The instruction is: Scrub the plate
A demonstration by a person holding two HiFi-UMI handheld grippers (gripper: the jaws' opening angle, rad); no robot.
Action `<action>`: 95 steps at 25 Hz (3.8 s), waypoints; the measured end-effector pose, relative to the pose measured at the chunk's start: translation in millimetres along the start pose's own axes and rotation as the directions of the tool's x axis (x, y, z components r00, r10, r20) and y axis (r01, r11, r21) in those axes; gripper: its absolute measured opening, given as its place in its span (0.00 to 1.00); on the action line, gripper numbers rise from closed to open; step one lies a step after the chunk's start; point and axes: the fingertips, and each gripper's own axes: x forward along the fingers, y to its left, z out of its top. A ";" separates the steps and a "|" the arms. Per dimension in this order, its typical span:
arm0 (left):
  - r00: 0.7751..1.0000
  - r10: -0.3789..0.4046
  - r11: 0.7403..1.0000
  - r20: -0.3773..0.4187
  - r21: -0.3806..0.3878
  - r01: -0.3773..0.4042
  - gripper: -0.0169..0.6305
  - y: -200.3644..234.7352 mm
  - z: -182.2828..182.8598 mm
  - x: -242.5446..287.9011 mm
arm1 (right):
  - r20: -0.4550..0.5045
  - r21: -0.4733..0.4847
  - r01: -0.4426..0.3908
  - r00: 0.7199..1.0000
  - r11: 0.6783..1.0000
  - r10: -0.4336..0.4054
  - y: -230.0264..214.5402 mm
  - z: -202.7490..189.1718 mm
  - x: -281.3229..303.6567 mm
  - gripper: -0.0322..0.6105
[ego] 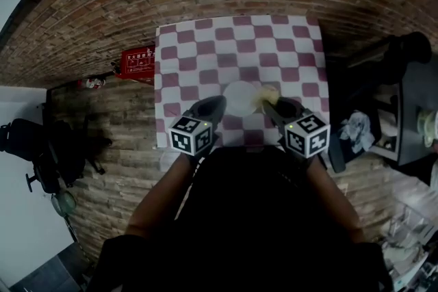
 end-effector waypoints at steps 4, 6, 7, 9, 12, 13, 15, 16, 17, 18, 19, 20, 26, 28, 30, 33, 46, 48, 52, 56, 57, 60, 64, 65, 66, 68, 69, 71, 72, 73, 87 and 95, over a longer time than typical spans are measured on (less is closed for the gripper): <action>0.998 -0.041 0.999 -0.046 -0.012 0.040 0.05 17.0 -12.7 9.6 | -0.034 0.038 0.040 0.999 0.998 -0.039 -0.8 -16.5 17.9 0.12; 0.995 -0.061 0.998 -0.073 -0.008 0.061 0.06 23.3 -18.5 15.9 | -0.048 0.062 0.064 0.997 0.996 -0.061 -4.0 -24.8 24.7 0.12; 0.994 -0.071 0.998 -0.089 -0.005 0.071 0.07 26.3 -22.0 19.3 | -0.056 0.071 0.078 0.996 0.994 -0.074 -6.1 -29.3 28.1 0.12; 0.988 -0.087 0.996 -0.124 0.004 0.089 0.08 32.4 -30.0 26.0 | -0.075 0.079 0.106 0.992 0.991 -0.101 -10.6 -39.1 35.2 0.12; 0.978 -0.110 0.994 -0.175 0.010 0.113 0.12 39.2 -41.7 38.0 | -0.095 0.084 0.144 0.986 0.986 -0.136 -19.0 -52.4 43.9 0.12; 0.975 -0.115 0.993 -0.189 0.010 0.119 0.13 41.1 -45.1 42.4 | -0.106 0.090 0.153 0.984 0.984 -0.144 -21.4 -56.9 46.1 0.12; 0.968 -0.125 0.991 -0.218 0.010 0.130 0.15 44.5 -52.8 50.9 | -0.130 0.102 0.169 0.979 0.980 -0.155 -24.0 -65.6 50.3 0.12; 0.964 -0.129 0.991 -0.232 0.008 0.134 0.16 46.1 -57.3 54.6 | -0.141 0.105 0.174 0.977 0.979 -0.158 -24.7 -69.8 52.7 0.12; 0.960 -0.130 0.991 -0.247 0.007 0.136 0.17 47.9 -61.9 58.1 | -0.151 0.106 0.178 0.975 0.978 -0.161 -25.5 -74.4 55.4 0.12; 0.957 -0.131 0.991 -0.260 0.004 0.137 0.19 49.8 -66.3 61.4 | -0.161 0.106 0.183 0.973 0.977 -0.164 -26.5 -79.3 58.2 0.12; 0.953 -0.133 0.990 -0.272 0.000 0.138 0.20 51.6 -70.3 64.5 | -0.170 0.109 0.188 0.971 0.976 -0.168 -27.8 -84.1 61.2 0.12; 0.950 -0.135 0.990 -0.283 -0.005 0.139 0.23 53.3 -73.9 67.4 | -0.180 0.115 0.193 0.969 0.974 -0.171 -29.4 -89.2 64.3 0.12; 0.935 -0.122 0.992 -0.333 -0.030 0.119 0.28 68.2 -92.5 82.1 | -0.239 0.133 0.228 0.952 0.964 -0.192 -49.6 -116.2 80.2 0.12; 0.930 -0.113 0.994 -0.350 -0.039 0.106 0.29 73.4 -100.4 84.5 | -0.264 0.153 0.235 0.946 0.960 -0.189 -53.4 -127.8 84.7 0.12; 0.924 -0.115 0.993 -0.365 -0.046 0.105 0.31 76.5 -106.9 88.4 | -0.283 0.158 0.242 0.940 0.957 -0.191 -57.9 -135.3 89.6 0.12; 0.914 -0.120 0.993 -0.386 -0.064 0.104 0.32 80.7 -115.9 94.9 | -0.294 0.144 0.247 0.935 0.958 -0.197 -66.8 -140.4 99.5 0.12; 0.889 -0.108 0.991 -0.444 -0.114 0.064 0.32 96.9 -147.0 108.4 | -0.391 0.147 0.279 0.898 0.949 -0.203 -91.9 -176.5 125.6 0.12; 0.885 -0.112 0.990 -0.452 -0.131 0.058 0.32 97.5 -151.6 109.4 | -0.390 0.150 0.271 0.900 0.951 -0.195 -92.3 -180.0 129.4 0.12; 0.879 -0.119 0.985 -0.463 -0.166 0.046 0.32 98.5 -159.2 110.3 | -0.395 0.141 0.268 0.898 0.953 -0.194 -93.6 -181.7 132.0 0.12; 0.876 -0.124 0.982 -0.467 -0.182 0.042 0.32 97.9 -162.5 111.4 | -0.416 0.142 0.274 0.889 0.951 -0.194 -95.8 -186.4 132.5 0.12; 0.876 -0.126 0.981 -0.466 -0.188 0.041 0.32 97.6 -162.6 112.1 | -0.416 0.141 0.270 0.889 0.953 -0.191 -96.1 -187.0 133.9 0.12; 0.877 -0.138 0.975 -0.461 -0.220 0.038 0.32 96.4 -162.3 114.4 | -0.415 0.143 0.265 0.890 0.954 -0.185 -99.9 -191.2 137.7 0.12; 0.880 -0.152 0.967 -0.449 -0.251 0.039 0.32 93.4 -161.5 117.0 | -0.416 0.145 0.264 0.891 0.954 -0.183 -103.1 -192.0 137.8 0.12; 0.881 -0.155 0.966 -0.448 -0.256 0.040 0.32 92.8 -162.2 117.5 | -0.419 0.148 0.266 0.889 0.953 -0.183 -103.5 -193.0 137.4 0.12; 0.881 -0.159 0.964 -0.446 -0.262 0.041 0.32 92.2 -163.1 118.1 | -0.423 0.152 0.269 0.887 0.951 -0.183 -104.1 -194.4 137.0 0.12; 0.881 -0.169 0.958 -0.442 -0.283 0.042 0.29 90.7 -164.3 118.4 | -0.432 0.159 0.273 0.883 0.949 -0.182 -105.0 -196.8 136.7 0.12; 0.881 -0.175 0.955 -0.439 -0.295 0.042 0.25 89.8 -164.4 118.2 | -0.431 0.160 0.273 0.884 0.949 -0.182 -105.3 -197.1 137.2 0.12; 0.885 -0.184 0.948 -0.429 -0.314 0.045 0.18 87.0 -163.8 117.6 | -0.425 0.154 0.270 0.886 0.951 -0.183 -106.2 -196.5 138.2 0.12; 0.887 -0.187 0.947 -0.423 -0.319 0.048 0.14 85.2 -163.2 117.6 | -0.425 0.153 0.270 0.887 0.951 -0.184 -106.9 -196.8 138.3 0.12; 0.889 -0.191 0.944 -0.416 -0.325 0.051 0.12 83.6 -162.4 117.9 | -0.426 0.156 0.273 0.886 0.949 -0.184 -107.6 -197.9 138.0 0.12; 0.902 -0.296 0.938 -0.315 -0.272 0.213 0.05 45.5 -133.8 103.9 | -0.433 0.225 0.277 0.887 0.934 -0.159 -103.1 -196.7 131.7 0.12; 0.901 -0.304 0.953 -0.309 -0.089 0.291 0.06 16.8 -108.4 84.6 | -0.366 0.084 0.297 0.897 0.951 -0.247 -89.6 -119.6 109.3 0.12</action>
